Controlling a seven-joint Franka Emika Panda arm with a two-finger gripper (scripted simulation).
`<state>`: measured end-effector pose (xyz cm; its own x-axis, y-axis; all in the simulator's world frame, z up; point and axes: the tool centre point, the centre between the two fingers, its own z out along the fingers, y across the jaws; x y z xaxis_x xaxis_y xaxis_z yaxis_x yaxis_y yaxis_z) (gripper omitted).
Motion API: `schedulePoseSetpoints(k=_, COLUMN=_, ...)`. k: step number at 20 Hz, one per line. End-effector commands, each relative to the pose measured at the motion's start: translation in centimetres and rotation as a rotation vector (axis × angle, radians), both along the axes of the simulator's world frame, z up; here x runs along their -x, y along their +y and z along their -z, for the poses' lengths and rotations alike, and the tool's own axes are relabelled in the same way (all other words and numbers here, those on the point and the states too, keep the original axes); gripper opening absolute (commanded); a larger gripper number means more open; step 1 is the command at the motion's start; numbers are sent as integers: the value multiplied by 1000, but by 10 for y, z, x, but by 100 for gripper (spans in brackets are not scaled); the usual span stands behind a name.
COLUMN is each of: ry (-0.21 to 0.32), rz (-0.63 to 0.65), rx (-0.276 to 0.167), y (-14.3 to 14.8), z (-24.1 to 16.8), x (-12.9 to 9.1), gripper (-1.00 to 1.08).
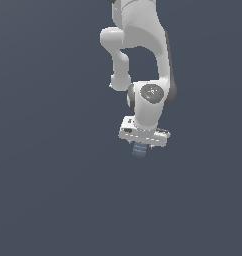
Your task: Pick up the object and move it to a goal position.
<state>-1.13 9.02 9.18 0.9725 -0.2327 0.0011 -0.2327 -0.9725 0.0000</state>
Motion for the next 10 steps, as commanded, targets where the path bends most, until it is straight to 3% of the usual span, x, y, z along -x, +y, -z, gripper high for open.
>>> schedulePoseSetpoints(k=1, ry=1, rz=8, rx=0, y=2, z=2, x=1, gripper=100)
schedulePoseSetpoints(k=10, ry=1, rz=6, rx=0, y=2, z=20, x=1, gripper=100)
